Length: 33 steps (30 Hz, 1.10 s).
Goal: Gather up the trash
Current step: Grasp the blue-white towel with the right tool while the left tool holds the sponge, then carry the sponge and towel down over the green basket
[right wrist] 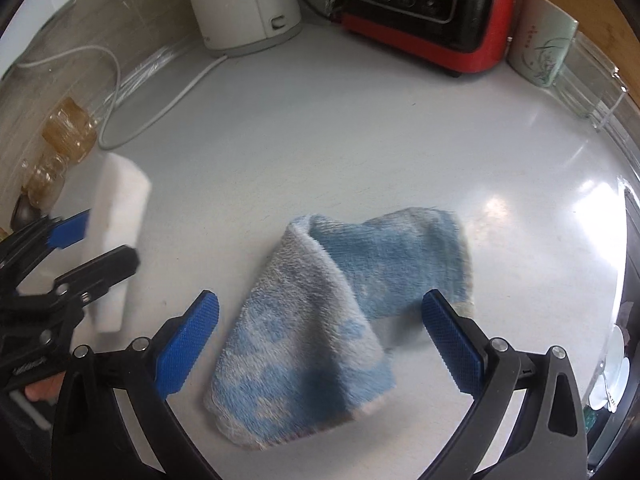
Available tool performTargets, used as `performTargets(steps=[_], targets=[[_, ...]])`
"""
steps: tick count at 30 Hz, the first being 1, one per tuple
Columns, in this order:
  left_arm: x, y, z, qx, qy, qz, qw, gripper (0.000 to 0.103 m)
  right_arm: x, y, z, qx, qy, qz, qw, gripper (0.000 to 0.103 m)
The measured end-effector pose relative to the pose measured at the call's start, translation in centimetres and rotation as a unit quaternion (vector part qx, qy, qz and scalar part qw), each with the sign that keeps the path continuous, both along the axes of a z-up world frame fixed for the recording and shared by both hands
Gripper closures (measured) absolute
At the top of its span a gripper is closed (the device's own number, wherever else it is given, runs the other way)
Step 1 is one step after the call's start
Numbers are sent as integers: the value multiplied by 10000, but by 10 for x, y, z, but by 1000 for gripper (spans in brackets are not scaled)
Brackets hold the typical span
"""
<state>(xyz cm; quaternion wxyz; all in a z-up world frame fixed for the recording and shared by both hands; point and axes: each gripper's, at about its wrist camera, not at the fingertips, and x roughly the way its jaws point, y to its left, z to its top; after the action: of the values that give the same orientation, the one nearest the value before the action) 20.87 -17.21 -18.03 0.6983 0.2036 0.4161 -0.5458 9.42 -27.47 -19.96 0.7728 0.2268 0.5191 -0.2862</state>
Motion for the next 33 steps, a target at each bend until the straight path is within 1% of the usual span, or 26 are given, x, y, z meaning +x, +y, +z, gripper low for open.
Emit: performTargets(steps=[2,3,4,5,7,8,10,11,12,13,16,18,23,25,28,30,33], targets=[[-2,3,-1,62,-10,101,9999,44,4,3,-3,-50,86,50,9999,3],[-2,5,-2,106,7,164,9998,44,5,4,-5,-65,127,90,9999,7],[-3,6,-2,130,30,202,9997,44,6,4,-6,-74,159,119,9998,14],[-4,8,-2,140,43,242,9996,44,7,5,-7,-170,223,155,9995,15],[-8,10,0,156,-8,270,9995,44,8,8,-5,-324,306,253,9987,28],[-12,12,1,167,-60,279,9995,44,7,7,-5,-324,274,290,9987,32],[-17,13,4,194,-138,340,9991,44,4,7,-1,-370,219,351,9985,55],[-19,14,5,208,-153,369,9990,44,3,7,0,-379,199,382,9984,62],[-22,16,8,230,-174,443,9986,44,1,6,1,-357,163,416,9984,73],[-25,17,10,236,-183,484,9984,44,-1,6,2,-307,116,451,9984,80],[-36,23,18,230,-229,639,9974,44,-10,8,6,-162,-26,616,9980,84],[-46,29,26,224,-298,797,9961,44,-16,10,12,-79,-165,753,9970,85],[-80,46,48,208,-391,1285,9907,44,-43,28,37,-103,-451,1362,9896,85],[-99,56,58,154,-391,1593,9863,44,-56,34,46,-69,-531,1600,9857,85],[-134,72,72,10,-327,2077,9777,44,-79,47,60,-38,-624,2063,9765,85],[-160,83,79,-59,-319,2436,9693,44,-97,58,70,-49,-659,2425,9679,85],[-201,98,85,-57,-350,2848,9579,44,-121,74,82,-135,-664,2829,9568,85]])
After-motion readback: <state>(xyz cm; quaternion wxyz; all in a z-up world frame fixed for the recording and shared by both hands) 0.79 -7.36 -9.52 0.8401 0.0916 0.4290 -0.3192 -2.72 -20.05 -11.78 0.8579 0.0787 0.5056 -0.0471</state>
